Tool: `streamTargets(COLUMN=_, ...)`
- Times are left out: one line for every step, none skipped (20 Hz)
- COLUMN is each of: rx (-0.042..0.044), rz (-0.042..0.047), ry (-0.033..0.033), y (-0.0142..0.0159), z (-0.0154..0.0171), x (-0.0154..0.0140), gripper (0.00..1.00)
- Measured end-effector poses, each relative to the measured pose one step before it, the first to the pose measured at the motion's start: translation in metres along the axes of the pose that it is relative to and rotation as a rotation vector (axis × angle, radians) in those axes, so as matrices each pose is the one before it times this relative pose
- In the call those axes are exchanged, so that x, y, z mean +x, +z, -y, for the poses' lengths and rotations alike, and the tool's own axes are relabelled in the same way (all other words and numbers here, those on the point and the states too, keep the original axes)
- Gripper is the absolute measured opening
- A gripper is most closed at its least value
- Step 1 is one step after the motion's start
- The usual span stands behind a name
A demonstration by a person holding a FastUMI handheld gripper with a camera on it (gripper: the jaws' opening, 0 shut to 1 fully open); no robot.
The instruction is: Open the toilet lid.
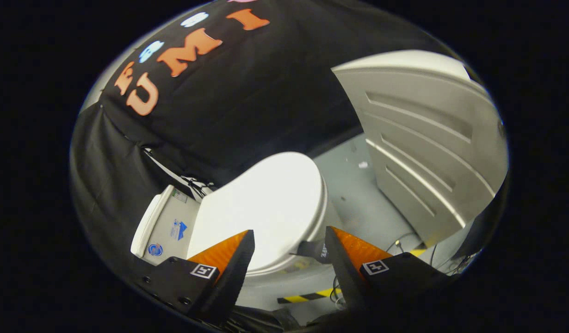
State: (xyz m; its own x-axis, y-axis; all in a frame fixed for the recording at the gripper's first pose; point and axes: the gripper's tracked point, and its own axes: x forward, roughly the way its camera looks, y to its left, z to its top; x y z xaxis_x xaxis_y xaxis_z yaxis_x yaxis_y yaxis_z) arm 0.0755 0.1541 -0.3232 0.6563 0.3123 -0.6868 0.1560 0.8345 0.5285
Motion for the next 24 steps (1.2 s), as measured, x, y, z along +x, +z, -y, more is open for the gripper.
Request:
streamTargets(rx=0.06566, rz=-0.03219, ry=0.01637, y=-0.00248, z=0.00262, x=0.00326, gripper=0.99)
streamTargets(rx=0.05431, rz=-0.01679, ry=-0.00308, y=0.00008, z=0.00438, x=0.00117, gripper=0.99)
streamTargets(rx=0.04715, rz=-0.00788, ry=0.00183, y=-0.00030, z=0.00389, x=0.00299, gripper=0.99)
streamTargets(rx=0.04204, rz=0.00570, ry=0.02064, y=0.00234, z=-0.00065, x=0.00220, gripper=0.99)
streamTargets(rx=0.03011, rz=0.00475, ry=0.01590, y=0.00295, z=0.00186, x=-0.00063, gripper=0.99)
streamTargets(rx=0.02288, rz=0.00093, ry=0.00612, y=0.00295, z=0.00705, x=-0.00337, gripper=0.98)
streamTargets(rx=0.02095, rz=0.00065, ry=0.00343, y=0.00195, z=0.00369, x=-0.00217, gripper=0.98)
streamTargets(rx=0.01897, rz=0.00253, ry=0.00434, y=0.00110, z=0.00130, x=-0.00132, gripper=0.96)
streamTargets(rx=0.01490, rz=0.01406, ry=0.00228, y=0.00402, z=0.00121, x=-0.00159, gripper=0.94)
streamTargets(rx=0.01292, rz=0.00037, ry=-0.00062, y=0.00144, z=0.00259, x=0.00066, gripper=0.94)
streamTargets(rx=0.01215, rz=-0.00676, ry=-0.00333, y=-0.00059, z=0.00244, x=0.00043, gripper=0.93)
streamTargets(rx=0.00987, rz=0.00331, ry=0.00214, y=0.00135, z=0.00042, x=0.00152, gripper=0.92)
streamTargets(rx=0.00775, rz=0.00136, ry=0.00418, y=0.00261, z=-0.00061, x=0.00347, gripper=0.91)
streamTargets(rx=0.00559, rz=-0.00630, ry=-0.00485, y=0.00039, z=0.00139, x=0.00317, gripper=0.90)
streamTargets(rx=0.00598, rz=-0.00237, ry=-0.00640, y=0.00164, z=0.00175, x=0.00077, gripper=0.91)
streamTargets(rx=0.00494, rz=-0.00361, ry=0.00200, y=0.00032, z=0.00001, x=-0.00052, gripper=0.88)
streamTargets(rx=0.00088, rz=0.00447, ry=0.00878, y=0.00054, z=-0.00186, x=-0.00317, gripper=0.88)
streamTargets(rx=-0.00481, rz=0.01267, ry=-0.00110, y=0.00189, z=0.00073, x=-0.00365, gripper=0.87)
streamTargets(rx=-0.00043, rz=0.01677, ry=-0.00237, y=0.00242, z=0.00303, x=-0.00256, gripper=0.87)
streamTargets(rx=0.01069, rz=0.01589, ry=-0.02116, y=0.00412, z=0.00562, x=-0.00297, gripper=0.88)
streamTargets(rx=0.02398, rz=-0.00383, ry=-0.00283, y=-0.00666, z=0.00061, x=0.00579, gripper=0.92)
streamTargets(rx=0.00404, rz=-0.02989, ry=-0.00554, y=-0.00066, z=0.00330, x=-0.00131, gripper=0.96)
streamTargets(rx=0.01214, rz=-0.03096, ry=-0.01587, y=-0.00637, z=0.00384, x=0.00456, gripper=0.96)
streamTargets(rx=0.01383, rz=-0.02094, ry=0.01191, y=-0.00234, z=-0.00021, x=0.00683, gripper=0.96)
